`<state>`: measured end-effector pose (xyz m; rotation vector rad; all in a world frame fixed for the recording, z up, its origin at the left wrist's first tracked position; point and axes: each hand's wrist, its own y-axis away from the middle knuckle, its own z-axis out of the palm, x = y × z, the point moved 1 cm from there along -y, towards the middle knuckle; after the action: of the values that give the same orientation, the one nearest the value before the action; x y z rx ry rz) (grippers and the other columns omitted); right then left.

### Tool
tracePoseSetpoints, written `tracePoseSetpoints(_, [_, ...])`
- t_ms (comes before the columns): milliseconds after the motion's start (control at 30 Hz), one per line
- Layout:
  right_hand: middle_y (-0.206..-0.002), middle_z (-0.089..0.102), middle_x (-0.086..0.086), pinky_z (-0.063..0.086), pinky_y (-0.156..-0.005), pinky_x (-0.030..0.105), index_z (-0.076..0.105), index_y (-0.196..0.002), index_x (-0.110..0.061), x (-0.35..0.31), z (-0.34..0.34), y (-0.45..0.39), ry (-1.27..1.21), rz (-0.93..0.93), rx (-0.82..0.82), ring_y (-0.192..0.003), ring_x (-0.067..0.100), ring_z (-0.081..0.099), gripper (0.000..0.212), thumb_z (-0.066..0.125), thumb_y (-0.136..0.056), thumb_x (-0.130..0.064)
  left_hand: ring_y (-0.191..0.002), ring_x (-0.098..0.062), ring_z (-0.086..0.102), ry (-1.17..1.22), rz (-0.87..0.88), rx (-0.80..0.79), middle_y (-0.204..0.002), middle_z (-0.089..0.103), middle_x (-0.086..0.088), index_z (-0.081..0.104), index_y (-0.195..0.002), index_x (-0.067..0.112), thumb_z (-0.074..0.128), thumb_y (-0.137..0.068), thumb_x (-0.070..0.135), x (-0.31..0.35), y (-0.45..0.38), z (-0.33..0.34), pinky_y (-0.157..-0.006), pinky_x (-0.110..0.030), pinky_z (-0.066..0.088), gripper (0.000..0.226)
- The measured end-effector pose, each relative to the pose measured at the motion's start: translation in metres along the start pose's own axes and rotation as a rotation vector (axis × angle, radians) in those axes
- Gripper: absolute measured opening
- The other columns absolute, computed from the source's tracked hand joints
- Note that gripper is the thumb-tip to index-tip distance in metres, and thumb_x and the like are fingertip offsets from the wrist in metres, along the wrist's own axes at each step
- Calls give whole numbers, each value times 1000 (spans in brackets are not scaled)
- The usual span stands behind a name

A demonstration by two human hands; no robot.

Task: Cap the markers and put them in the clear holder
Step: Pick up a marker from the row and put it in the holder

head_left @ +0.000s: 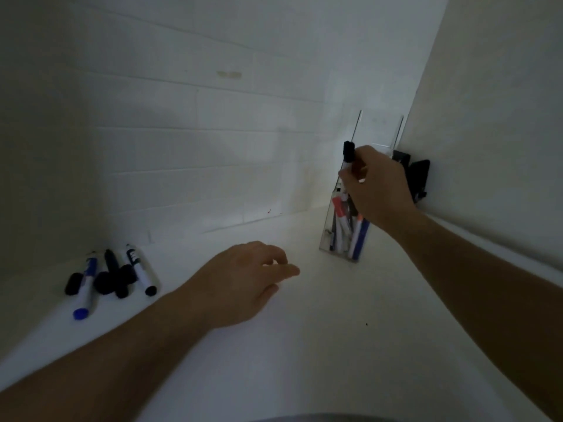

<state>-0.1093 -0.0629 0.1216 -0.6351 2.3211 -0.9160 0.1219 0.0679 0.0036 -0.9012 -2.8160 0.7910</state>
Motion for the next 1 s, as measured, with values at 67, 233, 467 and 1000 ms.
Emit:
tracePoseSetpoints(67, [-96,65,-4,52,-72,21,49,-133,-20,3,1,-3,-42,33,-37,-82,13,67,34,59,-100,-22,-105,-14,58,-3,-10,2,-129,59,9,56,-137,36,55,-94,29,-4,2,2,-85,-33,51,43])
tracePoseSetpoints(233, [-74,63,6,51,-50,32,37,-138,-19,15,13,2,203,-60,-134,-56,17,59,36,47,-104,-15,-104,-14,58,20,-28,22,-126,60,9,56,-135,37,54,-94,29,-7,1,2,-84,-33,50,42])
tracePoseSetpoints(467, [-83,63,11,53,-78,45,64,-97,-4,20,23,14,481,-218,-191,-73,25,59,35,41,-104,-30,-106,-13,58,29,-13,18,-125,61,10,59,-132,37,54,-93,29,-7,1,5,-85,-34,51,40])
tracePoseSetpoints(1000, [-107,64,1,41,-84,19,76,-105,-19,-131,106,99,-293,-425,-482,-89,15,59,22,61,-88,-17,-74,-11,58,36,-731,229,-85,64,10,74,-93,34,61,-84,21,-92,47,-84,-75,-28,48,21])
